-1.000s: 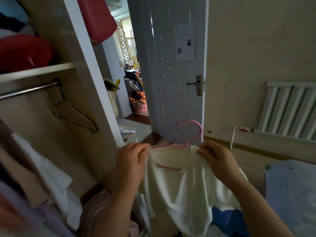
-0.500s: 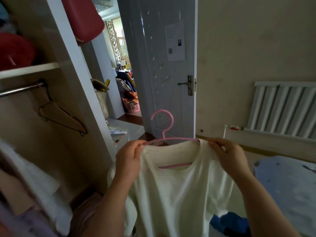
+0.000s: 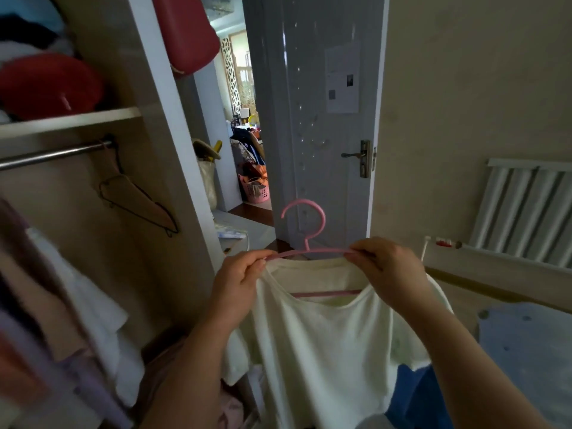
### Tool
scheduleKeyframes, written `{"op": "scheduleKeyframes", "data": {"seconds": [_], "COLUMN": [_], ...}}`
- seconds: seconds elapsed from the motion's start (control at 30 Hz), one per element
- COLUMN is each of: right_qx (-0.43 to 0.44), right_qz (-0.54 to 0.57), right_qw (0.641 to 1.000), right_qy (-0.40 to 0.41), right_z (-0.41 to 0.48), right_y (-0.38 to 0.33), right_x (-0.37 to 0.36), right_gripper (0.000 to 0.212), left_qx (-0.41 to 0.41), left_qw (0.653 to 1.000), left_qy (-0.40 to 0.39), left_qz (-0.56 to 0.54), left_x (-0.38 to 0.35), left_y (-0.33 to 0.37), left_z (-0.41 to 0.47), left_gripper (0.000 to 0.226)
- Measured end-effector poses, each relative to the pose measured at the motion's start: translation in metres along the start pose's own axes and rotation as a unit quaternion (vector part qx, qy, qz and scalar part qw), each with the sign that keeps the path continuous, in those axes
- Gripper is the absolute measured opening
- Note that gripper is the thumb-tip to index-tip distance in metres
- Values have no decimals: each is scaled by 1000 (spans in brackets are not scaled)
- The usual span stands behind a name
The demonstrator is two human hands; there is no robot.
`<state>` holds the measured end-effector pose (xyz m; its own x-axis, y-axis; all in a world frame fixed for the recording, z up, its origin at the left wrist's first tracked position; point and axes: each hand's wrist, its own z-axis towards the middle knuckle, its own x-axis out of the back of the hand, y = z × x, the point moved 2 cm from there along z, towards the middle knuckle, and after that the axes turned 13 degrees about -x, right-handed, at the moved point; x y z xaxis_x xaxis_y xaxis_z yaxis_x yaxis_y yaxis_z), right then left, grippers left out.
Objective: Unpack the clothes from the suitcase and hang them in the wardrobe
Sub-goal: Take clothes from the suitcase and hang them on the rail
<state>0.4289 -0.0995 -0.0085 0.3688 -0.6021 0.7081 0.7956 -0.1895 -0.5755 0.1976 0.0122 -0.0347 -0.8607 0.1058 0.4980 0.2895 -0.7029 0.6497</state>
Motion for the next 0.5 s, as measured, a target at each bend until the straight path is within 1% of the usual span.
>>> {"op": "scheduleKeyframes", "data": {"seconds": [0.1,0.17,0.23,0.33,0.37,0.5], "right_qx": [-1,-21,-56,-77,-80,-95], "right_qz": [23,37,68,113,120,143], "right_qw": [999,996,989,971,964,934], "right_qy": [-36,-76,-116,-194,-225,-313], "right_z": [2,5,8,8,6,-2], "right_y": [-13,-23,-32,-56,-66,-109], "right_x": [-8,-17,-27,-50,-59,-101], "right_gripper": [13,12,12,26,26,15], "left_qx": [9,53,93,133,142,159], "left_qw": [993,978,965,957,955,956], "left_qy": [64,131,175,190,191,167], "left_qz": [102,152,170,173,175,183], "left_x": [16,32,49,70,76,100], "left_y": [-8,-13,-17,-25,-26,-33], "left_z": [-8,-16,-23,-35,-38,-49], "left_gripper": [26,28,30,28,28,21]}}
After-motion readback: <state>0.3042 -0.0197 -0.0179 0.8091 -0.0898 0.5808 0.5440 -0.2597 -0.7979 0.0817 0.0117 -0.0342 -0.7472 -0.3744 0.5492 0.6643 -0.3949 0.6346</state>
